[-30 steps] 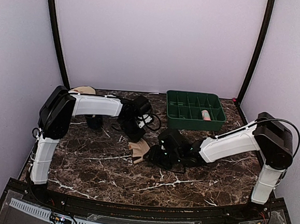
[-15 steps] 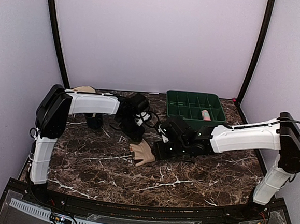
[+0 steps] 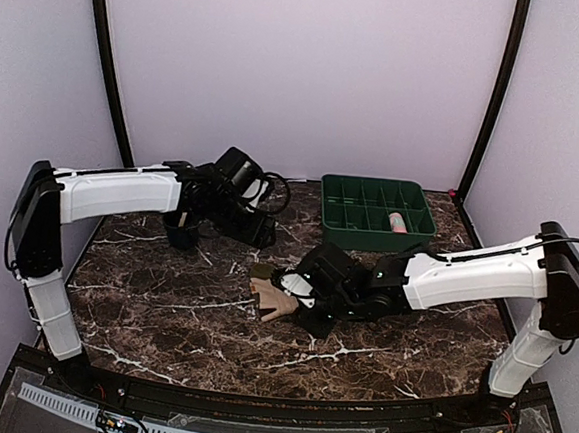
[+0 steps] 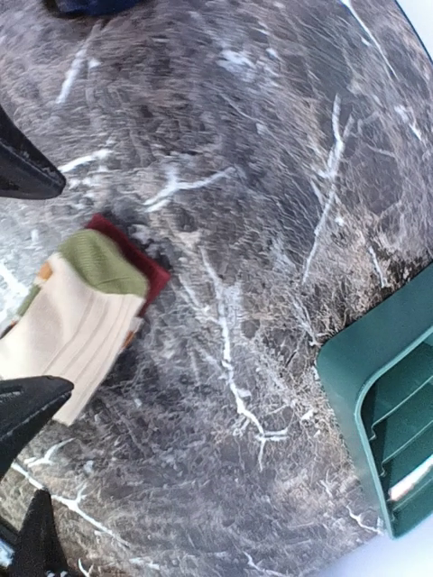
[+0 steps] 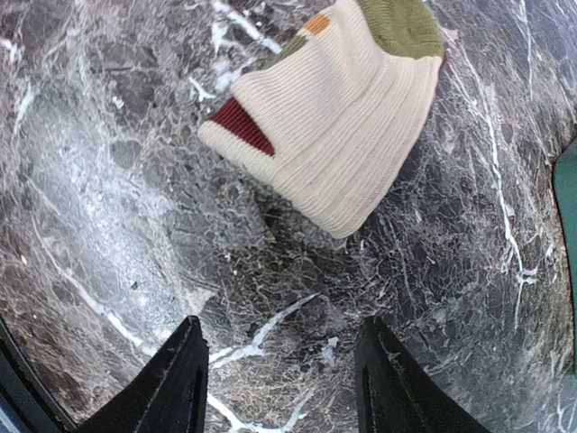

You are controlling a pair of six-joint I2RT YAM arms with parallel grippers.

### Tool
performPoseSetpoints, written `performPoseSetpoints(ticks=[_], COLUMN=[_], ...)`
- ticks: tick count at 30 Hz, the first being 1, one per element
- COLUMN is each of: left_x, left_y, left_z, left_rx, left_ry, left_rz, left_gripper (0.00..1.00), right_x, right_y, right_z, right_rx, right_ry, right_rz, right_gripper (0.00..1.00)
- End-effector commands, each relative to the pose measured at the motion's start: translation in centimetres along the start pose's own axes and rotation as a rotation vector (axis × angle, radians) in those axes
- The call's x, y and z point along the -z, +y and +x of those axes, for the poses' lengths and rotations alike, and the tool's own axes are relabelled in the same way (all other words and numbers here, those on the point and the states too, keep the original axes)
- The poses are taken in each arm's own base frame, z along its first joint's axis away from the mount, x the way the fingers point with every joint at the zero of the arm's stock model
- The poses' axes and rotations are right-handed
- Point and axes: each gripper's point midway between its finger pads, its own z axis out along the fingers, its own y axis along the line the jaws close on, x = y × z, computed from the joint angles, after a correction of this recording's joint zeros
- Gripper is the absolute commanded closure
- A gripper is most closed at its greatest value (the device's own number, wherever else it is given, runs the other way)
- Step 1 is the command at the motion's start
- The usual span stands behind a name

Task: Roll the socks
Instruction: Pick up the sock from the center of the board.

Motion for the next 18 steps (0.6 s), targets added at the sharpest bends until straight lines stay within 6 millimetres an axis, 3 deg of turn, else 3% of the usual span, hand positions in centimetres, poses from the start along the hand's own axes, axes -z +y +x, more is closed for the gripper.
performPoseSetpoints(ticks=[1,8,11,12,14,18], left_x=[3.6,6.1,7.1,7.5,8.0,8.9], left_y=[-0.5,-0.8,-1.5,-1.9,-2.4,-2.3], left_z=[1.4,5.7,6.6,6.7,7.3,7.7], left_rx=[0.168,0.189,0.148,0.13,0.098,0.058], left_ry=[-0.125,-0.236,-0.295,-0.32,-0.353,-0.407], left_rz=[0.081,0.09,0.069,0.07,0.076,0.069], left_gripper=[0.31,0.39,0.4,0.4,0.4,0.4], right_x=[-0.6,-2.0,-2.6,-2.5,-2.9,-3.9], right_y=[1.0,0.6,0.1,0.0,-0.1,-0.3], right_z=[0.0,0.0,0.0,-1.0,-1.3,-1.7], right_rx=[0.19,0.302,0.342,0.35,0.378,0.428], right_ry=[0.03,0.043,0.062,0.046,0.053,0.063], right_rz=[0.033,0.112,0.151,0.161,0.173,0.199], right_gripper=[0.48,0.45,0.43,0.43,0.42,0.42])
